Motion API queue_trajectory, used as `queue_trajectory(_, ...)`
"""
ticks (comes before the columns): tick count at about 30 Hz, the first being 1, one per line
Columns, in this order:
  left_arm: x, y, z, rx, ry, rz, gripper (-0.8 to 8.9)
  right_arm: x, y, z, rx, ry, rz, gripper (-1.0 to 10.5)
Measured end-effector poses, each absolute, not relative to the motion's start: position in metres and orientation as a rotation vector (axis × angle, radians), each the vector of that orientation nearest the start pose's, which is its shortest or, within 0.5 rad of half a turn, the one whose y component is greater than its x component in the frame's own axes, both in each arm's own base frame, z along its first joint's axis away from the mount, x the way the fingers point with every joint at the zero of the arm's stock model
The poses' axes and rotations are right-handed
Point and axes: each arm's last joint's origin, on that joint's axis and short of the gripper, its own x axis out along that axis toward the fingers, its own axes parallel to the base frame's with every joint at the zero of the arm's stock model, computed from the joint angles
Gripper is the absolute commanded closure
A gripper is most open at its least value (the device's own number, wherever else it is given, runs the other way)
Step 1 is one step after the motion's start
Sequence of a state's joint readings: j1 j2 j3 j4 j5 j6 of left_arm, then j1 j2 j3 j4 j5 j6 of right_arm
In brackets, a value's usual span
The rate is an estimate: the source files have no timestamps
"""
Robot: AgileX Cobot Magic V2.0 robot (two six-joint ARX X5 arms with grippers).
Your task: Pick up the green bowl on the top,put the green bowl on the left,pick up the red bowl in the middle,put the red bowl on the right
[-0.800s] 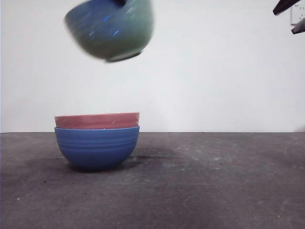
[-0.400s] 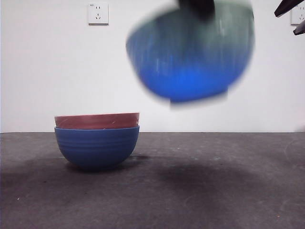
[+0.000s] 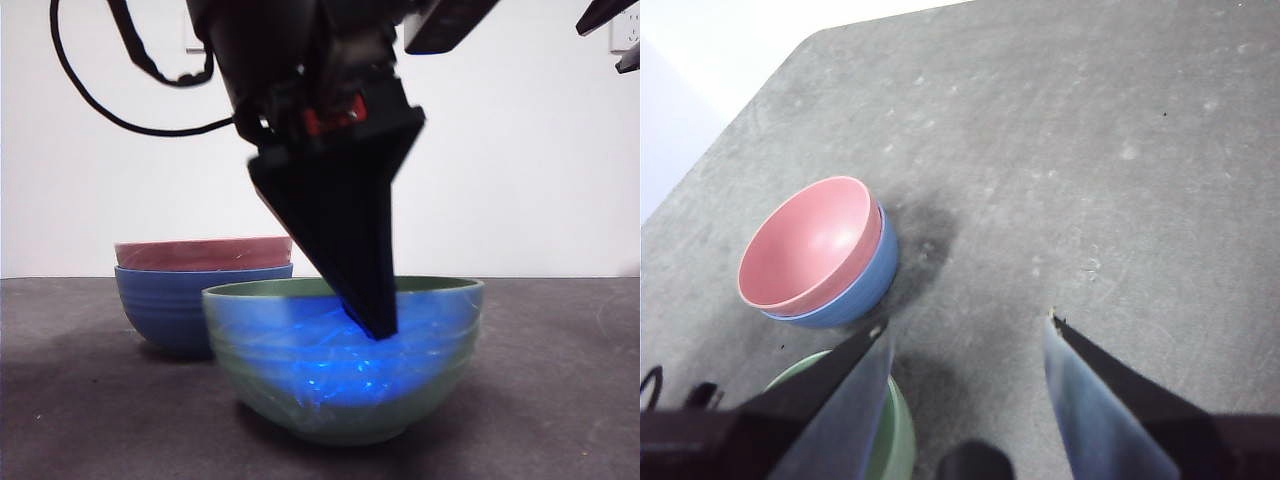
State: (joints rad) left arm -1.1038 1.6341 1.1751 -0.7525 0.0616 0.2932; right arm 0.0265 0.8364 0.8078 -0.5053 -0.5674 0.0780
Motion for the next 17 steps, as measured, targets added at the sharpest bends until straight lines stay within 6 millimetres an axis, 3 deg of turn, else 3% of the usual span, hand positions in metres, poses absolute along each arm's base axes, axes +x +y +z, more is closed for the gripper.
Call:
queue_trajectory(3, 0.139, -0.284, 0.22, 0.869, 0.964, -1.176, 7.79, 0.169, 0.02, 0.306, 0.219, 0.545, 0.559, 7.0)
queue_trajectory(7, 0.139, -0.283, 0.219, 0.853, 0.982, -1.162, 3.5, 0.169, 0.02, 0.306, 0.219, 0.545, 0.56, 7.0)
queue_trajectory(13, 0.138, -0.28, 0.223, 0.811, 1.013, -1.129, 3.46, 0.169, 0.02, 0.306, 0.219, 0.544, 0.561, 6.9)
queue_trajectory(17, 0.133, -0.271, 0.245, 0.739, 0.963, -1.116, 3.46, 0.168, 0.023, 0.306, 0.215, 0.541, 0.583, 6.9)
